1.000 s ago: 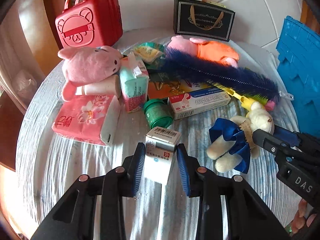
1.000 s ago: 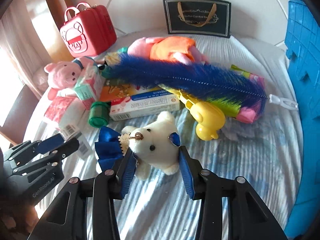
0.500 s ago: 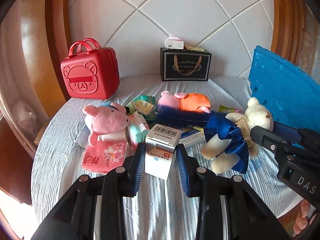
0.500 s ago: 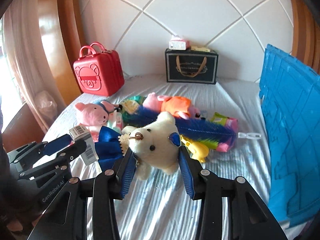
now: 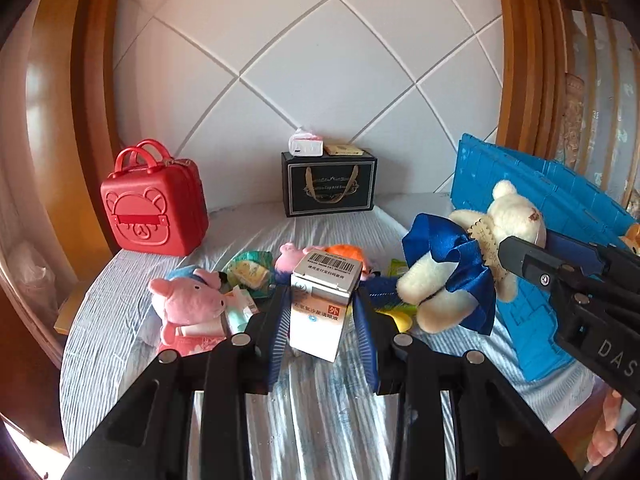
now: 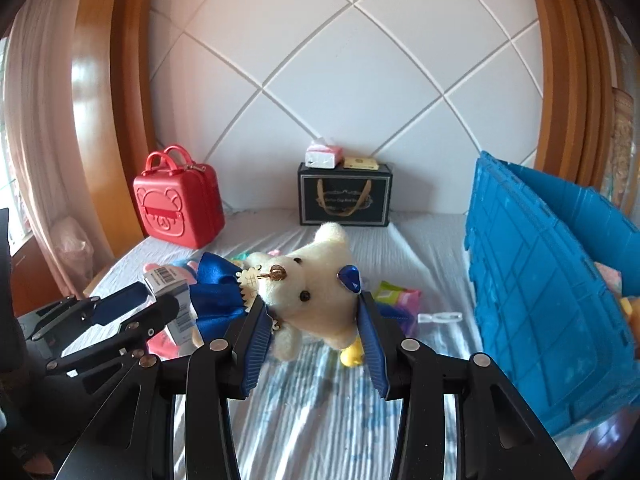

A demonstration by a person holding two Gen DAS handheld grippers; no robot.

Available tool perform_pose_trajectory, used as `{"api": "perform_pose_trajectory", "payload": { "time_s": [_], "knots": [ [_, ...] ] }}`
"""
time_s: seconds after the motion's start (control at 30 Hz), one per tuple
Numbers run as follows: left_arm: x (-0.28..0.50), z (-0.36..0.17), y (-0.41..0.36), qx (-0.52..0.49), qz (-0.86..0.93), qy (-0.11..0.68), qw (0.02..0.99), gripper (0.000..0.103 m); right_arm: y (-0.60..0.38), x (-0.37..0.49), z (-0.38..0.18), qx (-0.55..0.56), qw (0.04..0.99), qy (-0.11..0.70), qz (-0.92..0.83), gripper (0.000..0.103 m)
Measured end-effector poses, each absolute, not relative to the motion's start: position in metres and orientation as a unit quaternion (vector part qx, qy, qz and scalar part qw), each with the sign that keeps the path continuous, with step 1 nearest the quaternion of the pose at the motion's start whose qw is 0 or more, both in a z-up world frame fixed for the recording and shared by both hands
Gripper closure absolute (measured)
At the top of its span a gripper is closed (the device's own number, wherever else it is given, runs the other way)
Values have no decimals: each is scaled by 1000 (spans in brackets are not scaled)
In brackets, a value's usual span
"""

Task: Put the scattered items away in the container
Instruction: 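Carry the white bear and white medicine box over the blue crate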

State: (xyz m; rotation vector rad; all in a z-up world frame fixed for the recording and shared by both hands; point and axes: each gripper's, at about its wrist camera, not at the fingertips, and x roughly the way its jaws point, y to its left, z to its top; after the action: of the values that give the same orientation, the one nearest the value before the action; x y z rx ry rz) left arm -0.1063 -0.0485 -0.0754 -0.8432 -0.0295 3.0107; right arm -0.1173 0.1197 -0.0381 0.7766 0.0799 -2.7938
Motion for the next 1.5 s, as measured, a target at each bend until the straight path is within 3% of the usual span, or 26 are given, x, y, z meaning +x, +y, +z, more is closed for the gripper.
{"api": "perform_pose_trajectory", "payload": {
  "time_s": [0.37,0.73,0.93,1.1,1.27,1.37,1.43,1.5],
  "knots": [
    [-117,-15,50,-202,976,19,81,72,234,-98,33,196,26,0,-980,61],
    [-139,37,268,-166,970,27,175,72,434,-89,58,172,-69,-2,-983,61],
    [-166,4,360,-254,953,79,146,72,523,-104,39,211,-70,20,-975,61],
    [-193,-41,376,-371,917,97,111,72,546,-121,15,237,-43,16,-971,61],
    [-194,-63,366,-415,901,99,79,71,547,-132,3,249,-10,8,-968,61],
    [-191,-62,368,-415,900,106,80,66,539,-134,-1,256,8,13,-967,61],
    [-187,-61,366,-410,901,106,93,51,532,-137,-3,258,16,16,-966,61],
    [-183,-58,363,-398,905,109,98,44,525,-140,-3,259,24,14,-965,61]
  ]
}}
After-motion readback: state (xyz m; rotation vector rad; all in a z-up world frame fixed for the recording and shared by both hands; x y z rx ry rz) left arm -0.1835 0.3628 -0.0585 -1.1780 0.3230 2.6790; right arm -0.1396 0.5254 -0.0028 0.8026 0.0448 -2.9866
